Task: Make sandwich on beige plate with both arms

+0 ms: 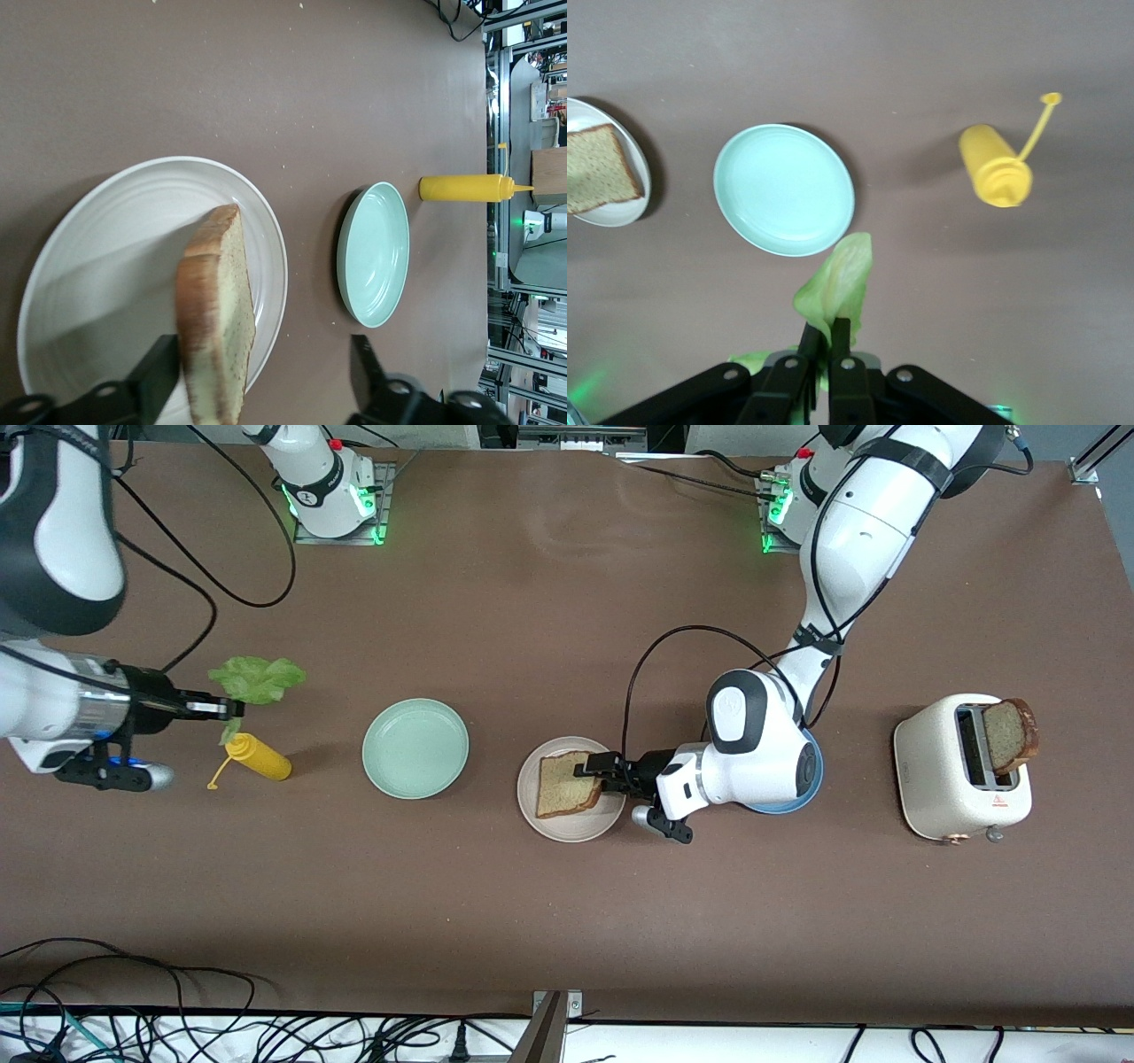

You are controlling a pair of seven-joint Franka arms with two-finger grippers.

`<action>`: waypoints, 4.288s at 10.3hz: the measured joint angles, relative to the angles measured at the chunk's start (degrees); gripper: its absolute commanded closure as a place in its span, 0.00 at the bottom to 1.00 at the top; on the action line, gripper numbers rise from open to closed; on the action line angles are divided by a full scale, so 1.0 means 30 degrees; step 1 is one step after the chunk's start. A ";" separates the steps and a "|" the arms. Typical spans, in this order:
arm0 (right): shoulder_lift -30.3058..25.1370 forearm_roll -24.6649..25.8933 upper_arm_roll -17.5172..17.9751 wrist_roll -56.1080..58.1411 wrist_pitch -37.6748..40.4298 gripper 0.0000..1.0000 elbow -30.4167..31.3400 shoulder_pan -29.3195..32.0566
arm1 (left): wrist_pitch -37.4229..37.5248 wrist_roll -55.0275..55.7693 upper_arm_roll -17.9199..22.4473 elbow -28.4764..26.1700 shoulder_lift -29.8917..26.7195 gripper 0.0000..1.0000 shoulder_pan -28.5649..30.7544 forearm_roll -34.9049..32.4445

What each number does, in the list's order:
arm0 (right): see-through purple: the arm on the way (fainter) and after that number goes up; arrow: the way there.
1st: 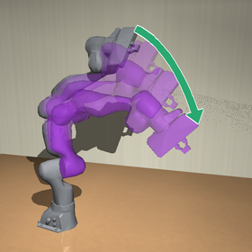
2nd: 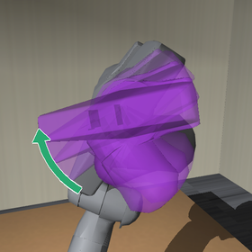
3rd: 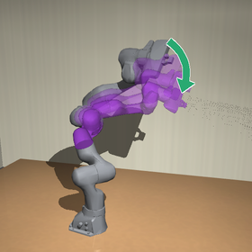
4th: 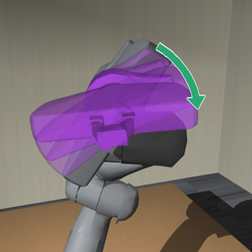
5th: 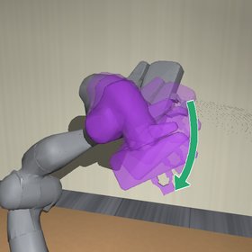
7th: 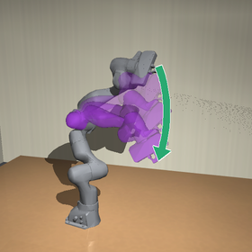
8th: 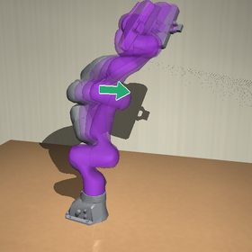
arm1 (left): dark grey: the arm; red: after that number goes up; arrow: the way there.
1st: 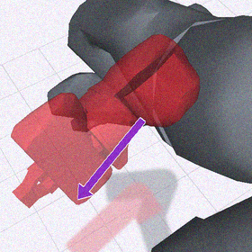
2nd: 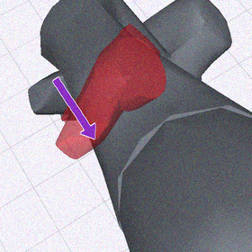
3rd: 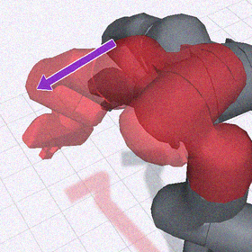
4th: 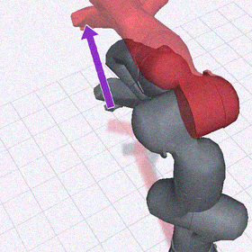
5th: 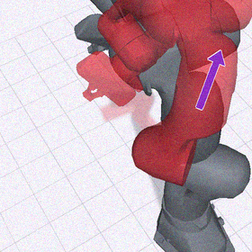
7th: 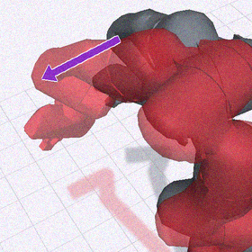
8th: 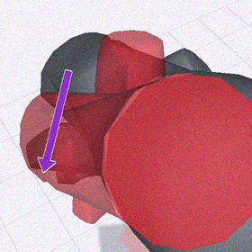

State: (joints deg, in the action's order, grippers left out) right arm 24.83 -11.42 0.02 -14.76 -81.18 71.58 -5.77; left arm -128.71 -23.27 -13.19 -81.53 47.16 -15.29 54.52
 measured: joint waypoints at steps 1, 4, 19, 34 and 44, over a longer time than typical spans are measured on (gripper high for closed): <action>0.0005 -0.0010 0.0015 -0.1029 -0.0552 1.00 0.0001 -0.0731 | 0.0031 -0.0027 0.0052 -0.0002 -0.0085 0.00 0.0054 -0.0002; 0.0168 -0.0378 0.0077 -0.3713 -0.2399 1.00 0.0027 -0.2677 | 0.0754 0.0250 0.0200 -0.0010 -0.0703 0.00 0.0347 -0.0987; 0.4513 -0.9179 0.0069 -1.4580 -1.1607 1.00 0.0164 -0.6661 | 0.8909 0.4681 0.0443 0.0102 -0.8454 0.00 0.6191 -1.8774; 0.9316 -1.4626 0.0237 -1.4749 -1.5118 1.00 0.0048 -0.6977 | 1.4472 0.4742 0.0335 -0.1176 -1.3038 0.00 0.7583 -1.9035; 1.0096 -1.4733 0.0407 -1.4741 -1.5128 0.14 -0.0240 -0.6998 | 1.2427 0.4871 0.3559 -0.3803 -1.4918 0.00 0.4081 -1.8912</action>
State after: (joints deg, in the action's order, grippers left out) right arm 55.12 -55.62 1.25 -58.99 -126.56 70.86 -26.76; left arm -91.43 -8.66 -2.51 -92.94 2.41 -3.05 -2.22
